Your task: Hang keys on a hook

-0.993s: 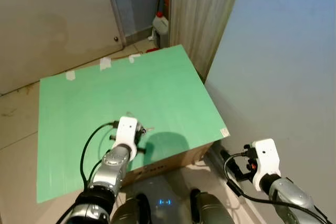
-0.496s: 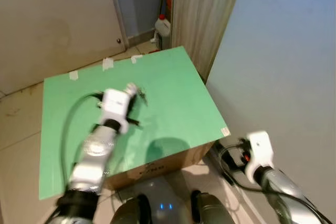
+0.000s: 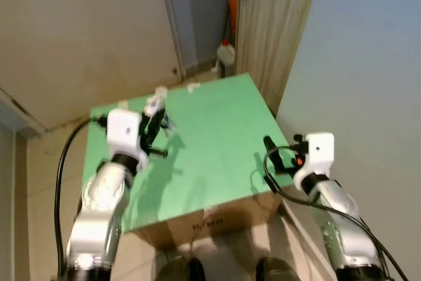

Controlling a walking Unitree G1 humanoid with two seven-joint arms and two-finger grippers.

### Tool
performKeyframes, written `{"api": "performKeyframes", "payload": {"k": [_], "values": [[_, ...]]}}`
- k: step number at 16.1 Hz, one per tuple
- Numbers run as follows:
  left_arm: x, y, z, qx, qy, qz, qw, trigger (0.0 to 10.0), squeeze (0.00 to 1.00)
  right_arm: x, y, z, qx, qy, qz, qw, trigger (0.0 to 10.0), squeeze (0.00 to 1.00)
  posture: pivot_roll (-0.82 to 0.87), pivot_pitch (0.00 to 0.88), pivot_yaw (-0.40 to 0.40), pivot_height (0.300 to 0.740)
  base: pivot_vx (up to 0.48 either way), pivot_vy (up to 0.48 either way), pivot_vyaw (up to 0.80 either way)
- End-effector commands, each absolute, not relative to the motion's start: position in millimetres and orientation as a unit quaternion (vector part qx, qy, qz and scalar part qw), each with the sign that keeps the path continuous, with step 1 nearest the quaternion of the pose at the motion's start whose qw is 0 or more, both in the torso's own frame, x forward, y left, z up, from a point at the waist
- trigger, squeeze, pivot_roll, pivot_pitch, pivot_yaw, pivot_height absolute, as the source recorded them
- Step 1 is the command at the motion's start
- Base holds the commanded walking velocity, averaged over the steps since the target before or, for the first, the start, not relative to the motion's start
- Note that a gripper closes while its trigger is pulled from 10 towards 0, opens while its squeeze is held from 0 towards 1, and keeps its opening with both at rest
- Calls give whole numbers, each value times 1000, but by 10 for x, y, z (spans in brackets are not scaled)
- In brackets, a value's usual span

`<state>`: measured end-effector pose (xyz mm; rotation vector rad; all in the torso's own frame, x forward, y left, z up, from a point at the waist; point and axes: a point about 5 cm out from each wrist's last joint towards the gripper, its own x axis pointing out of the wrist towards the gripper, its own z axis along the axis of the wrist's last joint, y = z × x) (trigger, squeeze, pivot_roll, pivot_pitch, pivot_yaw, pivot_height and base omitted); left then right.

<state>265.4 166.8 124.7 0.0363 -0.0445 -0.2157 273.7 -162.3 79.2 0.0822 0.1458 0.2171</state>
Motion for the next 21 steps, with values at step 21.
{"api": "performKeyframes", "payload": {"k": [21], "values": [[2339,1632,751,-26,39,-75,996,0,0,2553,-1729,610,37,62,86,994,10000,0,-209,0,122,740,-23,-118,0]]}}
